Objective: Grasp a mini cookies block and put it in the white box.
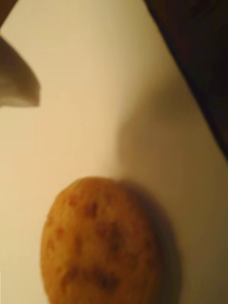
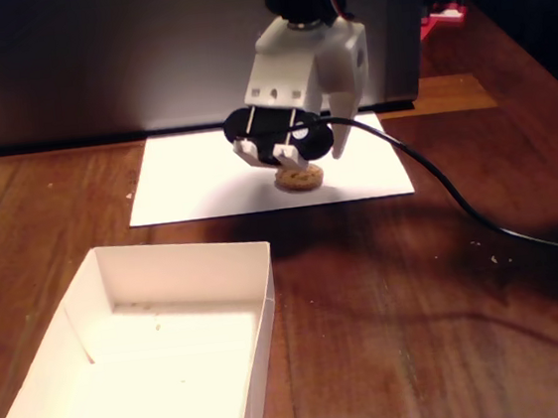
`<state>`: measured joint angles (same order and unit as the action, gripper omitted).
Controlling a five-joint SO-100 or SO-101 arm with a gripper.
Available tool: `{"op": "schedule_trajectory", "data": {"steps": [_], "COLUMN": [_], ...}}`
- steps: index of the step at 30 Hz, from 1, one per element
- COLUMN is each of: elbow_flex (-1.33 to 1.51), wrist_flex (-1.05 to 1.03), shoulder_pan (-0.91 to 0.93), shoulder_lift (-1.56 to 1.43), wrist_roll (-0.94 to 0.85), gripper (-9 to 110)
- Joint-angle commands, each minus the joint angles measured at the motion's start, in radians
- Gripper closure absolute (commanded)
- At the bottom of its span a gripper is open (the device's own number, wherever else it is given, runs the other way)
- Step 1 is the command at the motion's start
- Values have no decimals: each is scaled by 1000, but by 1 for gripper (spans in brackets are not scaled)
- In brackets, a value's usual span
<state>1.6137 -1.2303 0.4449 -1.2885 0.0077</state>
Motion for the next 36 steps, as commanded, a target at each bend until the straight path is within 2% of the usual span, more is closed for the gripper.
{"op": "schedule_trajectory", "data": {"steps": [1,36], "elbow_flex": [-12,-71], "wrist_flex": [15,67], "shoulder_pan": [8,-17], "shoulder_lift": [-15,58], "wrist_roll": [14,12], "gripper": [67,66]}}
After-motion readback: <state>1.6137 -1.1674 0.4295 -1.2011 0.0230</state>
